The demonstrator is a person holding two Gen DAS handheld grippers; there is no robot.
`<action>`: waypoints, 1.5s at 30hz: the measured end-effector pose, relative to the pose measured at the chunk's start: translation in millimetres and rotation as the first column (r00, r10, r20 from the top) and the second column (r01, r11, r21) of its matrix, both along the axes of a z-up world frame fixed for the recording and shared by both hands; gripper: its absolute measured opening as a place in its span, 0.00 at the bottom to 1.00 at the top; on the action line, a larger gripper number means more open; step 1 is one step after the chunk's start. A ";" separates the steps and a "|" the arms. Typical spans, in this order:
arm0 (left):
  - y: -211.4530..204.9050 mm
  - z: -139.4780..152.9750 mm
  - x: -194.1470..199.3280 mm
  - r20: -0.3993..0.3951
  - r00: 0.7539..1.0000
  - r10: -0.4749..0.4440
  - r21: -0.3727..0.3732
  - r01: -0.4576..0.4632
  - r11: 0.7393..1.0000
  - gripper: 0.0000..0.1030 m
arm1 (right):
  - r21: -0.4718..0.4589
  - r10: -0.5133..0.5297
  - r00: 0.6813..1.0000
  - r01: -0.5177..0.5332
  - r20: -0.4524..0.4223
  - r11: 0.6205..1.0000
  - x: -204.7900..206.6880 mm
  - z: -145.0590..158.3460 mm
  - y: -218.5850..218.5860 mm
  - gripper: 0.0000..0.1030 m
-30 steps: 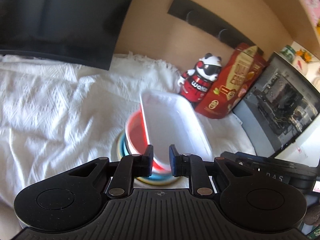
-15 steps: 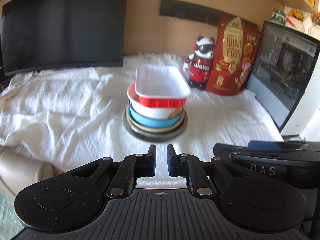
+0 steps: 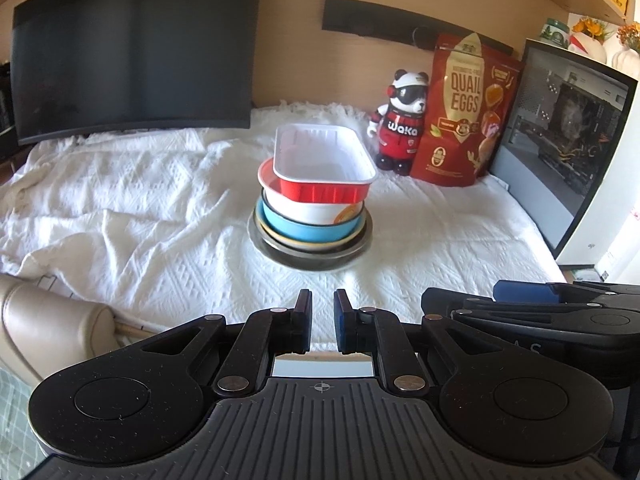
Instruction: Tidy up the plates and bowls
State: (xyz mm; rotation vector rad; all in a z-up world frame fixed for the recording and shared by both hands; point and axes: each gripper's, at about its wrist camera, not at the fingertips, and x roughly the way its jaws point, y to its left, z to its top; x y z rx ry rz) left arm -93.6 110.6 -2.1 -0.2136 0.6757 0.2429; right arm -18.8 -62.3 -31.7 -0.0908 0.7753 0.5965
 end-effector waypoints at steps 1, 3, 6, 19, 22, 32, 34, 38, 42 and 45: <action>0.2 0.3 -0.4 0.001 1.000 0.001 0.000 -0.001 1.000 0.13 | 0.000 0.001 1.000 -0.001 0.000 1.000 -0.5 0.4 0.8 0.67; 1.1 0.8 -0.2 0.002 1.000 0.002 0.000 -0.002 1.000 0.13 | -0.002 0.002 1.000 -0.002 0.000 1.000 -0.9 0.7 1.6 0.67; 0.9 1.2 0.5 0.002 1.000 0.003 -0.002 -0.003 1.000 0.13 | -0.003 0.002 1.000 -0.002 -0.001 1.000 -0.7 0.8 3.0 0.67; 2.2 -1.5 2.8 -0.008 1.000 -0.011 -0.013 0.011 1.000 0.13 | -0.009 -0.001 1.000 0.001 -0.008 1.000 1.9 -2.1 4.5 0.67; 2.5 -1.9 2.7 -0.008 1.000 -0.010 -0.014 0.010 1.000 0.13 | -0.012 0.000 1.000 0.000 -0.009 1.000 1.9 -3.4 5.6 0.67; 1.8 -3.4 1.3 -0.012 1.000 -0.007 -0.013 0.007 1.000 0.13 | -0.016 0.005 1.000 -0.006 -0.008 1.000 1.9 -4.3 8.4 0.67; 2.5 -4.1 1.4 -0.015 1.000 -0.008 -0.016 0.008 1.000 0.13 | -0.019 0.006 1.000 -0.006 -0.007 1.000 1.6 -4.3 9.5 0.68; 5.8 -7.0 4.0 -0.026 1.000 -0.007 -0.030 0.006 1.000 0.13 | -0.021 0.004 1.000 -0.005 -0.007 1.000 1.5 -4.8 9.9 0.68; 9.6 -10.5 6.5 -0.029 1.000 0.002 -0.038 -0.004 0.999 0.13 | -0.028 0.005 1.000 -0.005 -0.008 1.000 1.6 -6.4 11.1 0.68; 17.8 -16.2 11.0 -0.052 0.998 0.043 -0.038 -0.045 0.998 0.14 | -0.040 0.009 1.000 -0.009 -0.002 0.999 2.7 -8.0 13.4 0.67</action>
